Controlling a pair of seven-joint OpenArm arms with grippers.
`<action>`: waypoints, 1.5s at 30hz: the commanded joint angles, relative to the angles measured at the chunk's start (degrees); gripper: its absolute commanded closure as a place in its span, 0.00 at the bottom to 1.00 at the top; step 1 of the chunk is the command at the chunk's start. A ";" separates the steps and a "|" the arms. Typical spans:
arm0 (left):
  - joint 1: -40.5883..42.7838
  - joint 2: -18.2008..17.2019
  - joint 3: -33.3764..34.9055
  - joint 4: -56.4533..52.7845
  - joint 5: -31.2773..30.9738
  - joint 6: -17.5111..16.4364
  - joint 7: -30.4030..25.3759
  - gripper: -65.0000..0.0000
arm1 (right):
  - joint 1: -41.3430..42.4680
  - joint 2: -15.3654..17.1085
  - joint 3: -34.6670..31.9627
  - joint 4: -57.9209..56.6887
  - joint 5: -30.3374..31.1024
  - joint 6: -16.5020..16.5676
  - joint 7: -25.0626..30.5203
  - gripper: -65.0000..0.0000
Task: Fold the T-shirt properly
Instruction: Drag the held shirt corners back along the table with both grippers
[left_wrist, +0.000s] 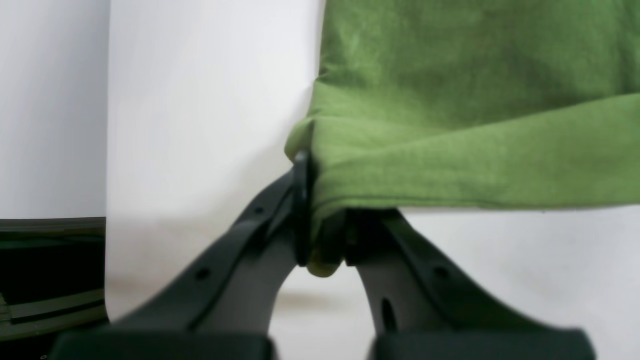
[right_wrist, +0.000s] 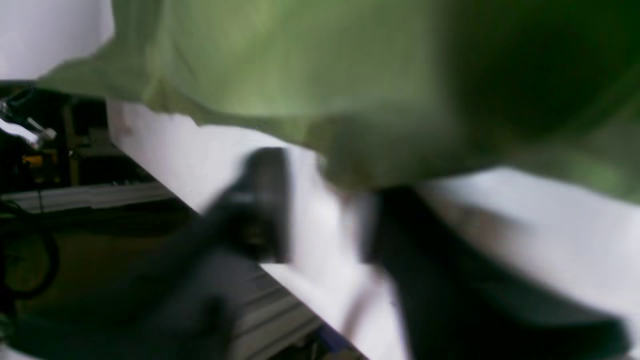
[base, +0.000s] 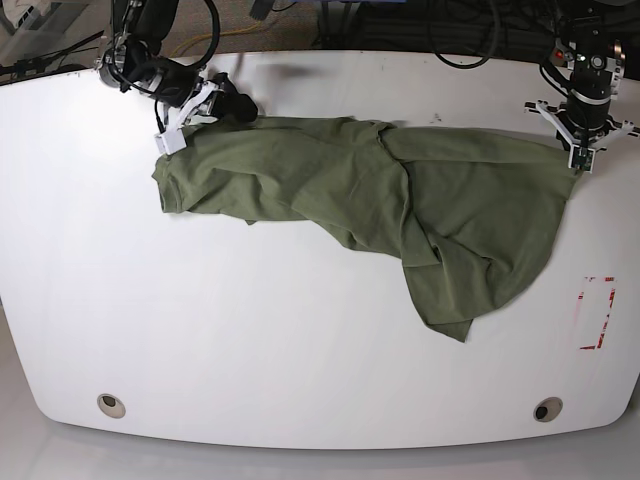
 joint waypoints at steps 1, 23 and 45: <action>-0.11 -0.66 -0.33 1.10 -0.05 0.54 -1.11 1.00 | 0.75 0.35 0.16 0.85 1.80 0.17 1.08 0.86; -0.11 -0.66 0.99 1.19 -0.05 0.54 -1.11 1.00 | -4.35 1.23 0.16 12.45 1.80 0.17 3.19 1.00; -0.02 -0.83 0.82 1.19 0.13 0.62 -1.11 1.00 | 1.19 12.13 3.41 20.98 13.84 3.99 2.57 1.00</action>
